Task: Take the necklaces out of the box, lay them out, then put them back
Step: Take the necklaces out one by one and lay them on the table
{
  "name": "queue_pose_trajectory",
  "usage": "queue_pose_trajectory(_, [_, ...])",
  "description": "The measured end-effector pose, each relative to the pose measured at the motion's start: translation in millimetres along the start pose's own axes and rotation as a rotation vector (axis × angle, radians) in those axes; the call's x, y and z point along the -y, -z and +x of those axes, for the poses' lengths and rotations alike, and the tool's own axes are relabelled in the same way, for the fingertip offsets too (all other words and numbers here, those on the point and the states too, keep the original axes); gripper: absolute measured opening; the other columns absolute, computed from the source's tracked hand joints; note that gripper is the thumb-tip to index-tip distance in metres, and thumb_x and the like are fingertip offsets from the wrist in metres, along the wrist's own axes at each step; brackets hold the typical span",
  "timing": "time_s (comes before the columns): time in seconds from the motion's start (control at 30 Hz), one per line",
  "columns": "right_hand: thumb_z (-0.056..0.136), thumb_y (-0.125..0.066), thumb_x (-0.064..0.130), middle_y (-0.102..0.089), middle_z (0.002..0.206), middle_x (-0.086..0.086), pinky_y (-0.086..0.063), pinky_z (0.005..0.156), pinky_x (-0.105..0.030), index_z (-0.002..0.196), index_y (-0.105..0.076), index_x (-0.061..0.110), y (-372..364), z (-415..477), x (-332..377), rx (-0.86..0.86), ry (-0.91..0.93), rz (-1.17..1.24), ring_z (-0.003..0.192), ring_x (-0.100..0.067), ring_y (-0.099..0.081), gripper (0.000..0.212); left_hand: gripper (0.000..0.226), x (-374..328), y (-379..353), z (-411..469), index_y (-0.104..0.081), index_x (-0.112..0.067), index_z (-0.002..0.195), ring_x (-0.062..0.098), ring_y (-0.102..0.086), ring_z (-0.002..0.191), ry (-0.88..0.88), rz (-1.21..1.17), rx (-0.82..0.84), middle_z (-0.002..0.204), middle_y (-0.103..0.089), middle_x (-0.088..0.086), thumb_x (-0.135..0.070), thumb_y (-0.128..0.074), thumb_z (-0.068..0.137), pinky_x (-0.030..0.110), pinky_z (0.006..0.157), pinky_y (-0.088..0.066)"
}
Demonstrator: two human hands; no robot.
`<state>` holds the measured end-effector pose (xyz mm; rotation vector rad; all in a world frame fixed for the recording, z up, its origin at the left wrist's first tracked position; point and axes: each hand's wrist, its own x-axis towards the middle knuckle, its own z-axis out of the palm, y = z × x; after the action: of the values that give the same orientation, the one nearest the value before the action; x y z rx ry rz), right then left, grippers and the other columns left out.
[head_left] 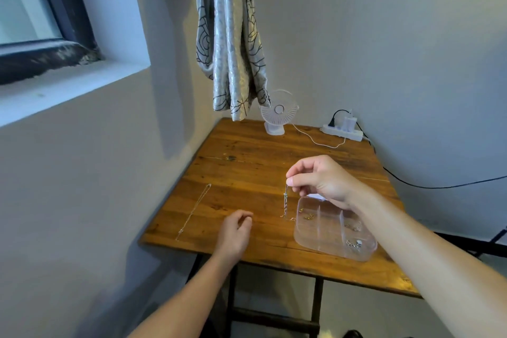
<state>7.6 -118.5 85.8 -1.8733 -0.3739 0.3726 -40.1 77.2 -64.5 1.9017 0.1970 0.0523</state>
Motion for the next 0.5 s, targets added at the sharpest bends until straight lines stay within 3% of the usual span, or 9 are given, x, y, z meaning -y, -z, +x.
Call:
queue_pose_trajectory(0.07, [0.081, -0.071, 0.0, -0.067, 0.072, -0.01, -0.053, 0.062, -0.028, 0.086, -0.07, 0.001, -10.0, 4.6, 6.4, 0.013, 0.009, 0.039, 0.066, -0.018, -0.062, 0.005, 0.022, -10.5, 7.2, 5.4, -0.062, -0.023, 0.112, 0.007, -0.053, 0.102, 0.097, -0.196, -0.008, 0.112, -0.06, -0.005, -0.023, -0.044, 0.099, 0.022, 0.079, -0.041])
queue_pose_trajectory(0.17, [0.081, -0.07, -0.001, -0.067, 0.069, -0.007, -0.053, 0.058, -0.025, 0.082, -0.071, 0.005, -26.7, 14.3, 1.0, 0.0, -0.035, 0.113, 0.063, -0.014, -0.062, 0.006, 0.029, -24.0, 14.9, 3.8, -0.063, -0.021, 0.112, 0.016, -0.055, 0.111, 0.18, -0.381, 0.066, 0.111, -0.065, -0.002, -0.027, -0.037, 0.101, 0.033, 0.094, -0.041])
queue_pose_trajectory(0.27, [0.081, -0.073, 0.005, -0.07, 0.077, -0.011, -0.054, 0.061, -0.026, 0.084, -0.073, 0.008, -44.2, 26.2, -23.0, -0.049, -0.129, 0.077, 0.069, -0.017, -0.065, 0.004, 0.038, -23.6, 18.6, -5.8, -0.064, -0.014, 0.107, 0.021, -0.066, 0.093, 0.306, -0.489, 0.258, 0.089, -0.072, 0.004, -0.035, -0.033, 0.102, 0.039, 0.088, -0.045])
queue_pose_trajectory(0.33, [0.083, -0.073, 0.009, -0.073, 0.082, -0.01, -0.054, 0.062, -0.023, 0.088, -0.074, 0.01, -55.4, 34.9, -46.4, -0.086, -0.183, -0.103, 0.071, -0.017, -0.068, 0.006, 0.034, -12.9, 21.9, -12.7, -0.065, -0.009, 0.104, 0.02, -0.067, 0.072, 0.35, -0.44, 0.264, 0.075, -0.067, 0.007, -0.031, -0.039, 0.101, 0.033, 0.07, -0.051])
queue_pose_trajectory(0.4, [0.084, -0.073, 0.014, -0.073, 0.082, -0.005, -0.053, 0.06, -0.02, 0.087, -0.073, 0.014, -65.3, 43.5, -69.9, -0.113, -0.186, -0.338, 0.072, -0.015, -0.069, 0.004, 0.023, 2.8, 26.0, -17.0, -0.067, -0.012, 0.098, 0.015, -0.062, 0.062, 0.334, -0.258, 0.193, 0.074, -0.065, 0.006, -0.025, -0.049, 0.097, 0.026, 0.056, -0.049])
queue_pose_trajectory(0.5, [0.085, -0.072, 0.018, -0.071, 0.086, -0.001, -0.058, 0.072, -0.027, 0.083, -0.071, 0.02, -76.6, 56.2, -97.5, -0.149, -0.149, -0.578, 0.077, -0.014, -0.067, 0.003, 0.013, 23.6, 36.6, -21.0, -0.069, -0.016, 0.093, 0.009, -0.059, 0.062, 0.234, 0.023, 0.041, 0.077, -0.066, 0.0, -0.018, -0.056, 0.093, 0.018, 0.055, -0.044])
